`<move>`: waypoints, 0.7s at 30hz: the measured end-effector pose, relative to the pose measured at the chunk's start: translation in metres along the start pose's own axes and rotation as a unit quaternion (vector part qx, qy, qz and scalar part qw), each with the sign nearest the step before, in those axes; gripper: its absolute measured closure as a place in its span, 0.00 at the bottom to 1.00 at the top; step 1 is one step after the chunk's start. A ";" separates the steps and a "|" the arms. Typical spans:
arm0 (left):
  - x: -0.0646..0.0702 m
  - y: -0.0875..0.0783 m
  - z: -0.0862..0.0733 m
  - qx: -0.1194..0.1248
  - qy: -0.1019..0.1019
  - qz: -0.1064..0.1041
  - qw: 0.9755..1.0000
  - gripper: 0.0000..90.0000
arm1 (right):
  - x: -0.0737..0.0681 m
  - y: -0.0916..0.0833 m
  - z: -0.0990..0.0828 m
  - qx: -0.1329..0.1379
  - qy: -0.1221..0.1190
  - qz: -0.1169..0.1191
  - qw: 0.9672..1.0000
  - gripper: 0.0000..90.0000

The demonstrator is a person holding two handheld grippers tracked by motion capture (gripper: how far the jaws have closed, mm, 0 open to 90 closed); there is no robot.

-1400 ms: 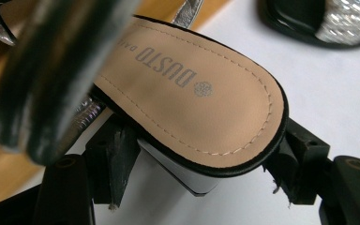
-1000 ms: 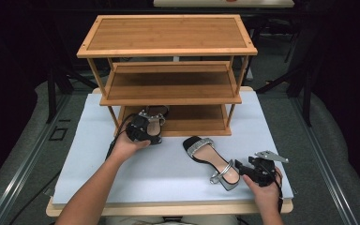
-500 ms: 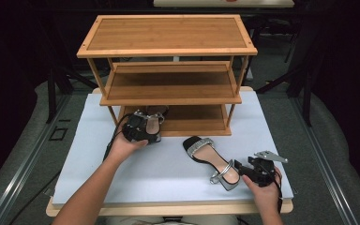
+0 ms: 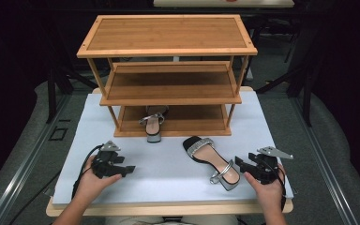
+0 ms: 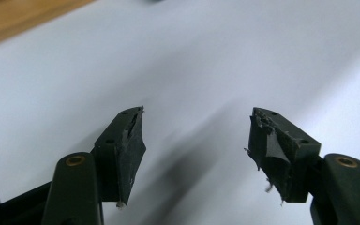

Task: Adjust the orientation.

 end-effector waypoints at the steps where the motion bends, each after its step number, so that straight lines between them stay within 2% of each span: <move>1: -0.003 -0.006 -0.010 0.004 -0.014 0.000 1.000 0.41 | -0.001 0.000 0.001 -0.005 -0.004 -0.006 1.000 0.42; 3: -0.006 -0.010 -0.014 0.009 -0.019 -0.002 1.000 0.41 | -0.006 -0.002 0.006 -0.009 -0.011 0.001 1.000 0.43; 8: -0.009 -0.012 -0.015 0.020 -0.031 0.002 0.999 0.42 | -0.016 -0.001 0.018 -0.030 -0.020 0.021 0.999 0.43; 9: -0.009 -0.011 -0.015 0.020 -0.032 0.002 0.999 0.42 | -0.017 0.001 0.021 -0.037 -0.021 0.013 0.999 0.43; 10: -0.008 -0.010 -0.015 0.017 -0.031 0.001 0.999 0.42 | -0.018 0.002 0.022 -0.041 -0.022 0.016 0.999 0.42; 11: -0.007 -0.009 -0.016 0.017 -0.032 0.000 0.999 0.42 | -0.022 0.003 0.024 -0.052 -0.024 0.046 0.997 0.42; 12: -0.007 -0.008 -0.016 0.012 -0.028 -0.002 1.000 0.42 | -0.023 0.005 0.027 -0.055 -0.031 0.022 0.998 0.42; 13: -0.005 -0.007 -0.017 0.014 -0.029 -0.001 0.999 0.42 | -0.028 0.006 0.029 -0.060 -0.036 0.060 0.996 0.41; 14: -0.005 -0.007 -0.017 0.009 -0.024 -0.003 1.000 0.42 | -0.030 0.007 0.031 -0.058 -0.041 0.040 0.997 0.41; 17: -0.003 -0.006 -0.016 0.009 -0.021 -0.005 1.000 0.42 | -0.042 0.012 0.035 -0.071 -0.048 0.062 0.994 0.40; 19: -0.002 -0.006 -0.016 0.009 -0.020 -0.006 1.000 0.42 | -0.049 0.018 0.034 -0.078 -0.055 0.067 0.993 0.40; 21: -0.001 -0.005 -0.017 0.009 -0.021 -0.005 1.000 0.42 | -0.055 0.024 0.030 -0.094 -0.065 0.077 0.990 0.39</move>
Point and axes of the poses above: each handheld gripper's, and its own axes: y roughly forward along the jaws, z roughly out of its top, x roughly to its right, the point moved 7 cm from there along y, roughly forward along the jaws, and after that the axes turned 10 degrees about z, right-handed, at the moved point
